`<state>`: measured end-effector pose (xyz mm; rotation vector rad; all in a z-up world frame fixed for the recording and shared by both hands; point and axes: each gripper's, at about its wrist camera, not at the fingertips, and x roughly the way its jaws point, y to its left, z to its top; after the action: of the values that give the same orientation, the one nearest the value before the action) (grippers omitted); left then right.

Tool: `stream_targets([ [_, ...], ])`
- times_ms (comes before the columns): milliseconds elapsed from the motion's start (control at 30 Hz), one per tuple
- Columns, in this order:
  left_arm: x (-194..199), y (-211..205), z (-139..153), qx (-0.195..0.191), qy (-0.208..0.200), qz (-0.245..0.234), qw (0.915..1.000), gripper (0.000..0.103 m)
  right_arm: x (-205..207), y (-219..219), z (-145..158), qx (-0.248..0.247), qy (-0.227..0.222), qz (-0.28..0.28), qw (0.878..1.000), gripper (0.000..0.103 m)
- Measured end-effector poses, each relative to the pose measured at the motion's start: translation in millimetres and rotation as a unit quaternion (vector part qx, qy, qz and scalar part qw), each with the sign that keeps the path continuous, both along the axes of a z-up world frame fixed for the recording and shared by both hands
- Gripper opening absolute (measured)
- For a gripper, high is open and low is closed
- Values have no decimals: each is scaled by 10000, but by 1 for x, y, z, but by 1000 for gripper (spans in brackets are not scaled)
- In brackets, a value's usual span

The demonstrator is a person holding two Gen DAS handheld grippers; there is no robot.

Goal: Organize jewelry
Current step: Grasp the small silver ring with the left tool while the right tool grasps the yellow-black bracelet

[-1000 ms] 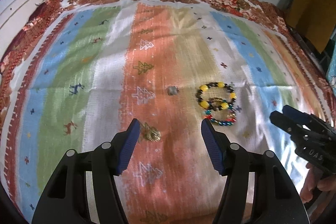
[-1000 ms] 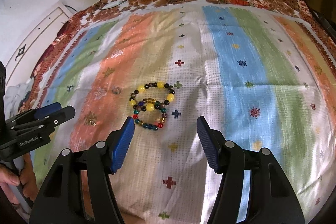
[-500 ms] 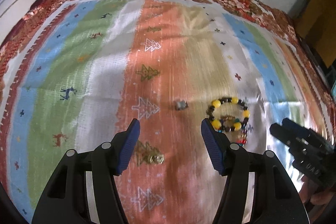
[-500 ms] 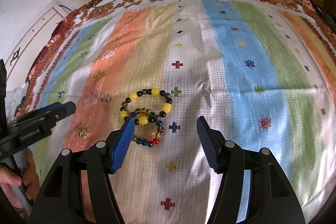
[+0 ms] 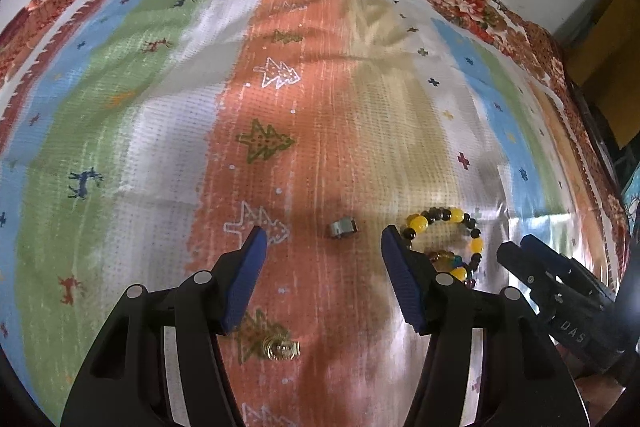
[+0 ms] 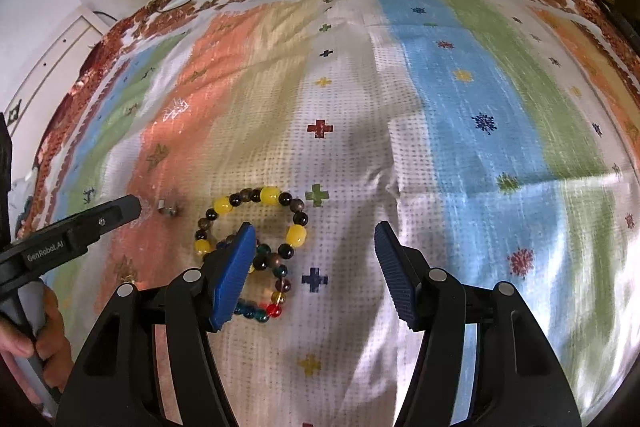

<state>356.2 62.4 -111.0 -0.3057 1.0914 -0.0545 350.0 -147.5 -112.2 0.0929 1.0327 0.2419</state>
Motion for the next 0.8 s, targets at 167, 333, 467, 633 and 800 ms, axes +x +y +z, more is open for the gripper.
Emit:
stream_targets([
  [167,9,-3,-5,-28,47,-64,10000,57,3,7,-6,-135,29,118,9998,61],
  [333,18,-5,-13,-68,157,-101,9998,52,7,9,-8,-245,-38,182,9995,61],
  [467,23,-5,-19,-54,258,-151,9995,48,11,8,-11,-262,-15,141,9996,61],
  [633,27,-6,-24,-81,327,-161,9993,42,15,13,-15,-272,16,222,9994,61],
  [800,32,-6,-30,-87,380,-177,9991,36,16,13,-20,-300,92,241,9992,57],
])
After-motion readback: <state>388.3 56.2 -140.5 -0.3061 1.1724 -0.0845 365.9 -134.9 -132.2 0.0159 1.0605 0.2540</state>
